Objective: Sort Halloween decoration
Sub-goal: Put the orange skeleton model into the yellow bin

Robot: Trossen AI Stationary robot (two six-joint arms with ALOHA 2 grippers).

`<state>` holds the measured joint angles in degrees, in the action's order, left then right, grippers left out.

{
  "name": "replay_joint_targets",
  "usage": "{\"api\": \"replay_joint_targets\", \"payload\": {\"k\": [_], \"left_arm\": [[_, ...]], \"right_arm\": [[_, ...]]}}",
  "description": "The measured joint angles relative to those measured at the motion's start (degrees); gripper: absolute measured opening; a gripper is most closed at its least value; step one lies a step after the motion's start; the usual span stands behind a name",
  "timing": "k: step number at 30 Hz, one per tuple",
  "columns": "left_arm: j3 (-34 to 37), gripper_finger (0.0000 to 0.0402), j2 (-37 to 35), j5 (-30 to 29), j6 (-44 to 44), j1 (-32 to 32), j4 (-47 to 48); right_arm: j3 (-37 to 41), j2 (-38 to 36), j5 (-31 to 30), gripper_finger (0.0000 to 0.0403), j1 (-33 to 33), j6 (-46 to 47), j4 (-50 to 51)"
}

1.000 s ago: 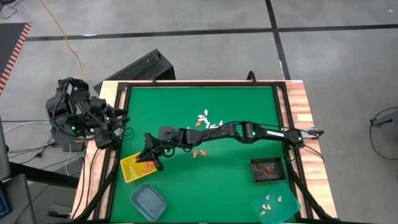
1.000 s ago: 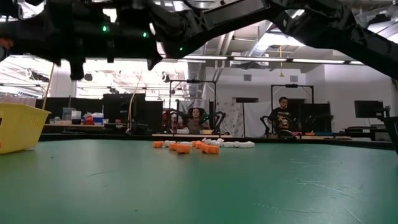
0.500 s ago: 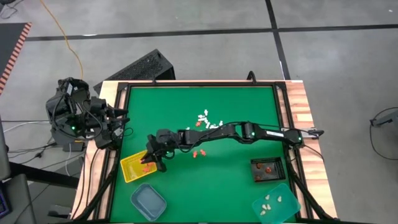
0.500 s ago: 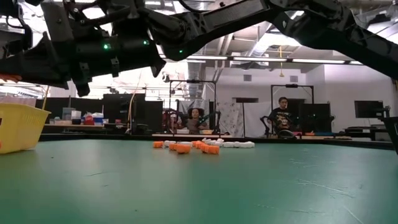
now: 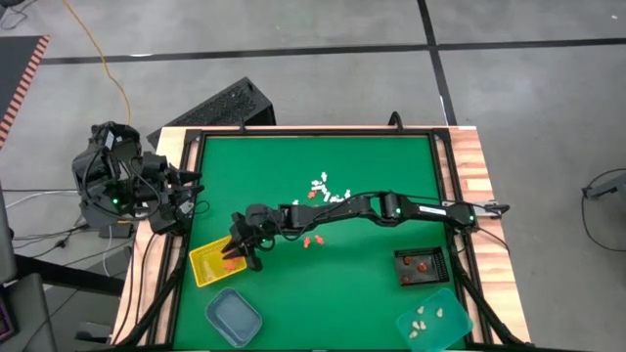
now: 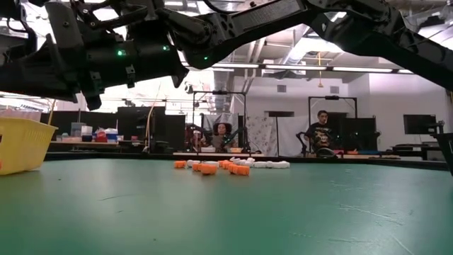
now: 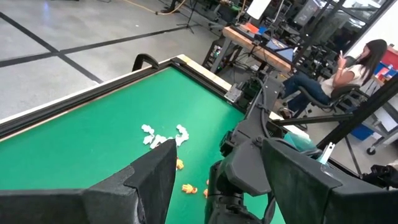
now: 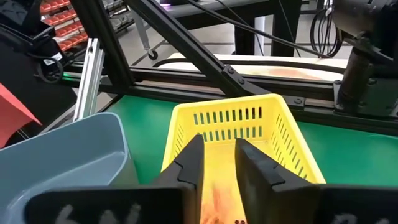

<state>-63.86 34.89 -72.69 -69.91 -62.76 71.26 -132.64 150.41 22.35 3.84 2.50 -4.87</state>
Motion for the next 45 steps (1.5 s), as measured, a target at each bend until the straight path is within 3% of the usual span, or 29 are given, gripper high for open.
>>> {"api": "replay_joint_targets", "payload": {"k": [7, 14, 17, 21, 27, 32, 38, 42, 45], "left_arm": [[0.0, 0.0226, 0.0, 0.0, 0.0, 0.0, 0.0], [0.0, 0.0226, 0.0, 0.0, 0.3, 0.0, 0.0], [0.0, 0.0226, 0.0, 0.2, 0.4, 0.0, 0.0], [0.0, 0.0226, 0.0, 0.3, 0.4, 0.0, 0.0], [0.0, 0.0226, 0.0, 1.4, 1.3, 0.0, 0.0], [0.0, 0.0226, 0.0, 1.6, 3.2, 0.0, 0.0], [0.0, 0.0226, 0.0, 2.2, 3.0, 0.0, 0.0], [0.0, 0.0226, 0.0, 3.1, 2.9, 0.0, 0.0], [0.0, 0.0226, 0.0, 3.1, 3.2, 0.0, 0.0]], "right_arm": [[0.0, -0.1, 0.0, 0.0142, -0.1, 0.0, -0.3], [-0.1, -5.5, 1.8, 0.0143, -3.8, 2.8, 4.4], [-0.1, -9.9, 1.6, 0.0138, -6.2, -1.0, 15.3], [-0.1, -16.2, 0.7, 0.0133, -10.0, -10.4, 37.2], [-0.1, -25.0, -8.3, 0.0127, -16.6, -23.6, 73.2], [0.6, -29.7, -10.5, 0.0119, -22.7, -25.9, 89.7], [14.8, -37.7, -10.0, 0.0108, -25.7, -23.5, 85.8], [34.8, -46.1, -10.1, 0.0106, -23.3, -20.3, 75.2], [51.7, -54.3, -10.9, 0.0106, -20.9, -14.7, 61.4]]}}
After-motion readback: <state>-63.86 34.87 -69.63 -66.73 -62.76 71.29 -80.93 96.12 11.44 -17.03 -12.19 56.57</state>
